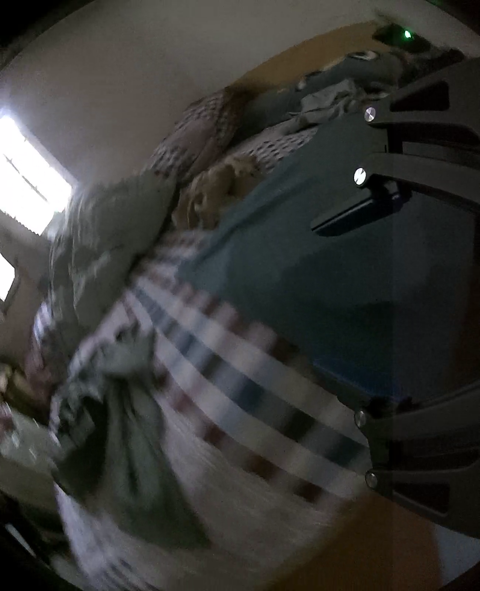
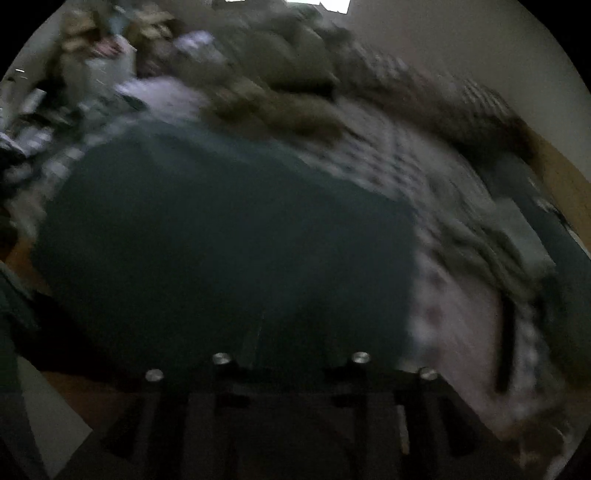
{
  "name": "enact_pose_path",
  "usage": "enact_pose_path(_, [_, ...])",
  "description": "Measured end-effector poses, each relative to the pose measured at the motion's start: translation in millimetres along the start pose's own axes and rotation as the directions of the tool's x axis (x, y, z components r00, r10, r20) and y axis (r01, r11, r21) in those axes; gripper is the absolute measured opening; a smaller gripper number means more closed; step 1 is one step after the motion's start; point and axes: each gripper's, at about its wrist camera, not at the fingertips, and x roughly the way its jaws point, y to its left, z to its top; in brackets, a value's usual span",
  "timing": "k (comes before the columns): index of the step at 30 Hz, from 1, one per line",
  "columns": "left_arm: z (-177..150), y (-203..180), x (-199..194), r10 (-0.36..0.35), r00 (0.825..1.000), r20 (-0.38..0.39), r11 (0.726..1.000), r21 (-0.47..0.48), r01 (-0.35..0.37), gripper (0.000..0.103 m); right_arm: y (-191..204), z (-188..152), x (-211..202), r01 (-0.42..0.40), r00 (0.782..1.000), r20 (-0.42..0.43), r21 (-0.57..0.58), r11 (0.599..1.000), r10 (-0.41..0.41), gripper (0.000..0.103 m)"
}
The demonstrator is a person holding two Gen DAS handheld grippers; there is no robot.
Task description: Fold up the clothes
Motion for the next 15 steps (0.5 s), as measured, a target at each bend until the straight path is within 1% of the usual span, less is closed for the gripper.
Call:
enact_pose_path(2, [-11, 15, -5, 0.022, 1.0, -0.003, 0.998, -0.062, -0.022, 0.073, 22, 6, 11, -0.08, 0.996, 0.037, 0.007, 0.997, 0.08, 0.038])
enact_pose_path(4, [-21, 27, -9, 0.049, 0.999, -0.002, 0.992, -0.113, -0.049, 0.073, 44, 9, 17, -0.146, 0.986, 0.083, 0.013, 0.989, 0.144, 0.038])
enact_pose_path(6, [-27, 38, -10, 0.065, 0.998, 0.008, 0.984, -0.167, -0.062, 0.073, 67, 8, 20, -0.2, 0.973, 0.116, -0.007, 0.98, 0.2, 0.039])
enact_pose_path(7, [-30, 42, -11, 0.07, 0.997, 0.014, 0.979, -0.195, -0.065, 0.073, 79, 7, 19, -0.219, 0.966, 0.131, -0.038, 0.975, 0.222, 0.039])
enact_pose_path(10, [-44, 54, -7, 0.09, 0.996, 0.004, 0.953, -0.291, -0.084, 0.073, 96, 0, 20, -0.236, 0.956, 0.149, -0.115, 0.965, 0.251, 0.042])
enact_pose_path(12, [-54, 61, -4, 0.092, 0.996, -0.016, 0.934, -0.346, -0.092, 0.073, 101, -6, 25, -0.255, 0.951, 0.144, -0.133, 0.958, 0.273, 0.042])
enact_pose_path(15, [-68, 67, 2, 0.106, 0.994, -0.031, 0.905, -0.412, -0.109, 0.073, 109, -6, 26, -0.264, 0.948, 0.143, -0.148, 0.953, 0.285, 0.043])
